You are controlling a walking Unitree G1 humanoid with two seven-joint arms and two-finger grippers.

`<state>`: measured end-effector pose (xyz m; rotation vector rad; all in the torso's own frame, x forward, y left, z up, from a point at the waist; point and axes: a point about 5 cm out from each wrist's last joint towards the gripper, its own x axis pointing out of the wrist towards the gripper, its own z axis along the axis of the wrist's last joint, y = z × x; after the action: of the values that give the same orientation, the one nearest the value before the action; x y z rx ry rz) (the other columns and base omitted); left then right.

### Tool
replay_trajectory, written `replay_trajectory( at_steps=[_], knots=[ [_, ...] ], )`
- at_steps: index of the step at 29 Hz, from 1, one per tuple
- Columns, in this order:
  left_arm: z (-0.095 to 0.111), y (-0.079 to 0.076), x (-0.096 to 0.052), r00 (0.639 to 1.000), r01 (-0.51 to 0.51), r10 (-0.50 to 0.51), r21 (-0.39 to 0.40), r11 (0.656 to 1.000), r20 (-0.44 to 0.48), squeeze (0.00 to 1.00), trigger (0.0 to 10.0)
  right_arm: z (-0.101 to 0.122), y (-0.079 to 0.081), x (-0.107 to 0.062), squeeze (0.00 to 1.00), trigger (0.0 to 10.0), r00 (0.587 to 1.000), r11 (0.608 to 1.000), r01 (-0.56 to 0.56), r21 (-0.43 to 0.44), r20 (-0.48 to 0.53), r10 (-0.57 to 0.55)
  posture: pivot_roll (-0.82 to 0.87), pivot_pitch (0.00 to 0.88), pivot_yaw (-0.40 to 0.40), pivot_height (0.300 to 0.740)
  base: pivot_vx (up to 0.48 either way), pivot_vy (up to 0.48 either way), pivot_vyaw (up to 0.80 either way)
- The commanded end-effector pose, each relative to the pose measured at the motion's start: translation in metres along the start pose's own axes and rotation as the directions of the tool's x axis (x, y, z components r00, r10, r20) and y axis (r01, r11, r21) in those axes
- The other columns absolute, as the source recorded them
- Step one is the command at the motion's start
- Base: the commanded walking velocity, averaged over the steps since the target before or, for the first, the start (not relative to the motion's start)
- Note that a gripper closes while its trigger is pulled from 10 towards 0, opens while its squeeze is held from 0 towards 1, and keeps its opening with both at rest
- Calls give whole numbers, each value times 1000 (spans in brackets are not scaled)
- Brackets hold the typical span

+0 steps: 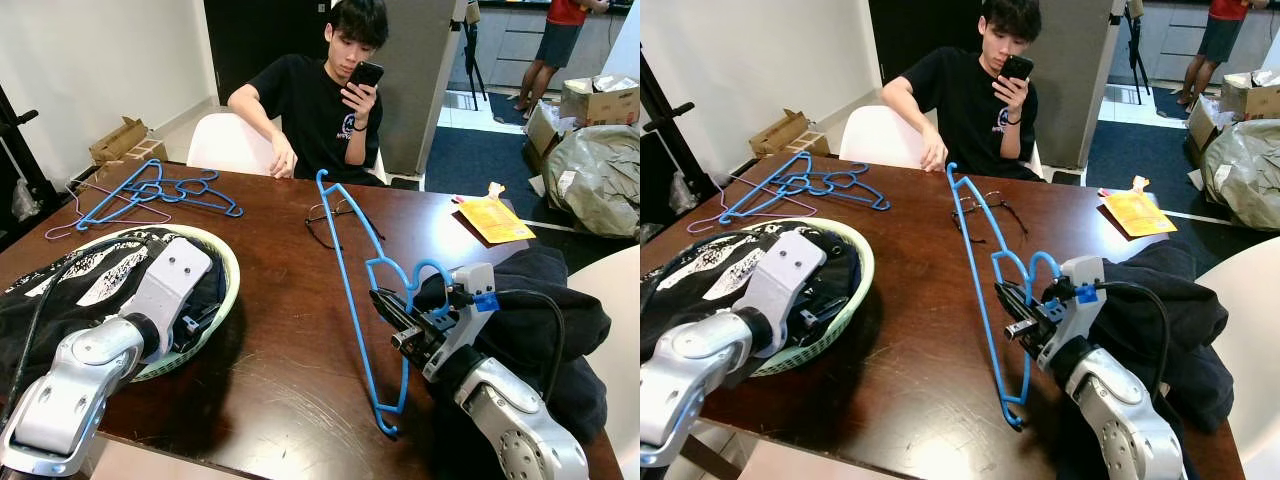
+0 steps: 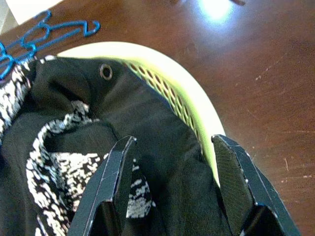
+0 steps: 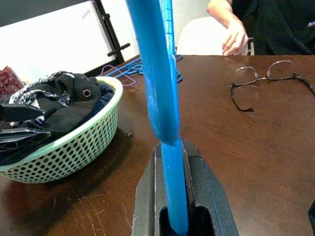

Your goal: Hang hanger

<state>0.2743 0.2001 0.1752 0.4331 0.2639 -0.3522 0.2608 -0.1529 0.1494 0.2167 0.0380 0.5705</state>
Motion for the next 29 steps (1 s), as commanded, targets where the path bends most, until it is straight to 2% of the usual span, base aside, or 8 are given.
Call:
replay_trajectory(
  at_steps=[1, 5, 10, 11, 20, 26, 27, 29],
  knots=[
    [-9, -3, -1, 998, 21, -21, 1, 1000, -63, 0, 10000, -12, -3, -3, 0, 10000, 998, 999, 24, 21, -65, -23, 20, 11, 3, 740, 0, 0, 0],
    [-20, -14, -4, 986, 80, -84, -32, 996, -142, 0, 10000, -12, -3, -3, 0, 10000, 998, 999, 25, 20, -64, -23, 20, 11, 3, 740, 0, 0, 0],
    [-20, -15, -5, 985, 82, -87, -42, 996, -148, 0, 10000, -12, -4, -3, 0, 10000, 998, 999, 25, 20, -64, -24, 19, 12, 6, 740, 0, 0, 0],
    [-20, -16, -6, 985, 83, -89, -47, 995, -148, 0, 0, -12, -4, -3, 0, 10000, 998, 999, 25, 21, -65, -23, 21, 11, 5, 740, 0, 0, 0],
    [-17, -10, -7, 988, 59, -64, -36, 998, -141, 0, 0, -13, -4, -3, 0, 10000, 998, 999, 22, 23, -68, -20, 24, 0, 1, 740, 0, 0, 0],
    [-5, 8, -9, 995, -7, 7, 4, 1000, -95, 0, 0, -15, -4, -3, 0, 10000, 997, 999, 21, 26, -69, -19, 23, 0, 2, 740, 0, 0, 0],
    [8, 24, -11, 995, -94, 95, 28, 995, -43, 0, 0, -15, -4, -3, 0, 10000, 997, 999, 21, 27, -70, -19, 23, 0, 3, 740, 0, 0, 0],
    [8, 24, -11, 995, -94, 95, 28, 995, -43, 0, 0, -15, -4, -3, 0, 10000, 997, 999, 21, 27, -70, -19, 23, 0, 3, 740, 0, 0, 0]
  ],
)
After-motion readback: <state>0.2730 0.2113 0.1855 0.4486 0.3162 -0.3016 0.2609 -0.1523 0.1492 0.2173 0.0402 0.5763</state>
